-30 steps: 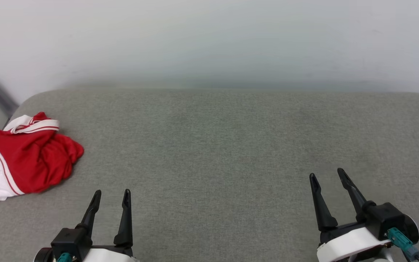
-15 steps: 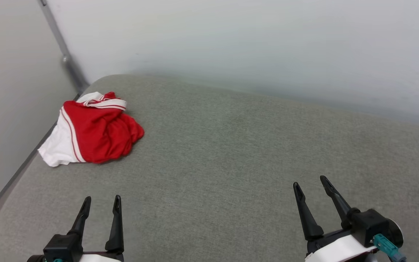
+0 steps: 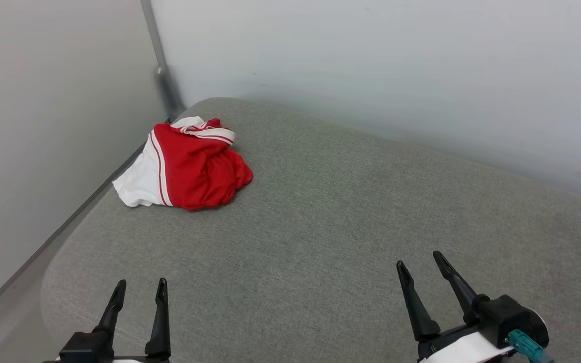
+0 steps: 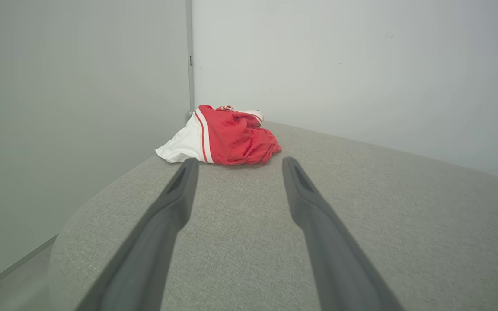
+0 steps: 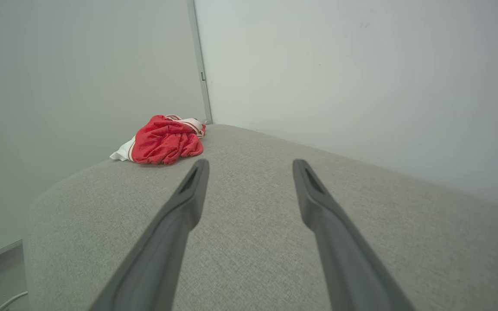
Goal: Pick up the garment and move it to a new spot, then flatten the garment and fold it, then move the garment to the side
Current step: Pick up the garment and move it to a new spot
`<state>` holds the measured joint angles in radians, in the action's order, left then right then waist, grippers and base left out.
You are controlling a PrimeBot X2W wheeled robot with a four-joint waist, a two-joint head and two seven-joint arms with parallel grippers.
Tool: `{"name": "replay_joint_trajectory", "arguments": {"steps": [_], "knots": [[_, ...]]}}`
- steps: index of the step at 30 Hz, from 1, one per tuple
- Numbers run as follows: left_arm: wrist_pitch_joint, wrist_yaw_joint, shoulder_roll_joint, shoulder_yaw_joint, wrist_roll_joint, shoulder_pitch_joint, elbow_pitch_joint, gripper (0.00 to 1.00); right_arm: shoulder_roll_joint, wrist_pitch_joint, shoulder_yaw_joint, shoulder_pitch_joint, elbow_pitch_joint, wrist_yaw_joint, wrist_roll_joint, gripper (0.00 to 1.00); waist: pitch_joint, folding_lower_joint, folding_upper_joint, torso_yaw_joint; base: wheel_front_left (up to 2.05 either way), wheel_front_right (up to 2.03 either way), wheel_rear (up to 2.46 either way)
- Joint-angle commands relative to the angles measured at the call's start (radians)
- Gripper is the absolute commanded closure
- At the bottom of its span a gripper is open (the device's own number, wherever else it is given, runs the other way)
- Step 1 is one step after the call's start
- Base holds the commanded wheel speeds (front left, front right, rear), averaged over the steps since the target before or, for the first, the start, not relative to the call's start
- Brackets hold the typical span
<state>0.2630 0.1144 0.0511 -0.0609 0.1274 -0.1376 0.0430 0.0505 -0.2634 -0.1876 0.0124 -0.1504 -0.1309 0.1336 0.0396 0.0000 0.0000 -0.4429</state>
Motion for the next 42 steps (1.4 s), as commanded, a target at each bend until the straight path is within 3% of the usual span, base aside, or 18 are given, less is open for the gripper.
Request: {"name": "replay_joint_trajectory", "arguments": {"steps": [1,17,24,28,30,31,32,33,37,41,42], "knots": [[0.003,0.002,-0.001,-0.001,0.001,-0.009,0.003,0.00,-0.001,-0.002,-0.003,0.011,-0.003,0.000,0.007,0.00,0.004,0.0000,0.0000,-0.007,0.00,0.00,0.00],[0.003,-0.002,-0.001,-0.021,0.061,0.003,0.040,0.00,0.000,-0.002,-0.010,-0.011,0.004,0.000,-0.016,0.00,-0.042,0.0000,0.0000,0.024,0.00,0.00,0.00],[0.003,0.009,0.012,-0.051,0.025,0.155,0.125,0.00,0.000,-0.002,0.012,-0.076,0.054,0.000,-0.117,0.00,-0.217,0.0000,0.0000,0.069,0.00,0.00,0.00],[0.003,0.014,0.060,-0.064,0.048,0.258,0.174,0.00,0.000,0.011,0.034,-0.099,0.100,0.000,-0.157,0.00,-0.301,0.0000,0.0000,0.086,0.00,0.00,0.00],[0.003,0.014,0.106,-0.061,0.074,0.330,0.232,0.00,0.000,0.029,0.045,-0.114,0.137,0.000,-0.185,0.00,-0.352,0.0000,0.0000,0.098,0.00,0.00,0.00],[0.002,0.015,0.171,-0.031,0.108,0.408,0.304,0.00,0.000,0.047,0.050,-0.126,0.173,0.000,-0.211,0.00,-0.394,0.0000,0.0000,0.113,0.00,0.00,0.00],[0.002,0.015,0.171,-0.031,0.108,0.408,0.304,0.00,0.000,0.047,0.050,-0.126,0.173,0.000,-0.211,0.00,-0.394,0.0000,0.0000,0.113,0.00,0.00,0.00],[-0.027,0.016,0.248,0.007,0.156,0.492,0.369,0.00,0.001,0.063,0.056,-0.130,0.206,0.000,-0.227,0.00,-0.431,0.0000,0.0000,0.127,0.00,0.00,0.00],[-0.113,0.015,0.406,0.101,0.271,0.635,0.455,0.00,0.000,0.085,0.062,-0.144,0.261,0.000,-0.247,0.00,-0.492,0.0000,0.0000,0.154,0.00,0.00,0.00],[-0.238,0.015,0.536,0.193,0.402,0.746,0.525,0.00,0.000,0.094,0.067,-0.151,0.294,0.000,-0.262,0.00,-0.541,0.0000,0.0000,0.173,0.00,0.00,0.00],[-0.238,0.015,0.536,0.193,0.402,0.746,0.525,0.00,0.000,0.094,0.067,-0.151,0.294,0.000,-0.262,0.00,-0.541,0.0000,0.0000,0.173,0.00,0.00,0.00]]}}
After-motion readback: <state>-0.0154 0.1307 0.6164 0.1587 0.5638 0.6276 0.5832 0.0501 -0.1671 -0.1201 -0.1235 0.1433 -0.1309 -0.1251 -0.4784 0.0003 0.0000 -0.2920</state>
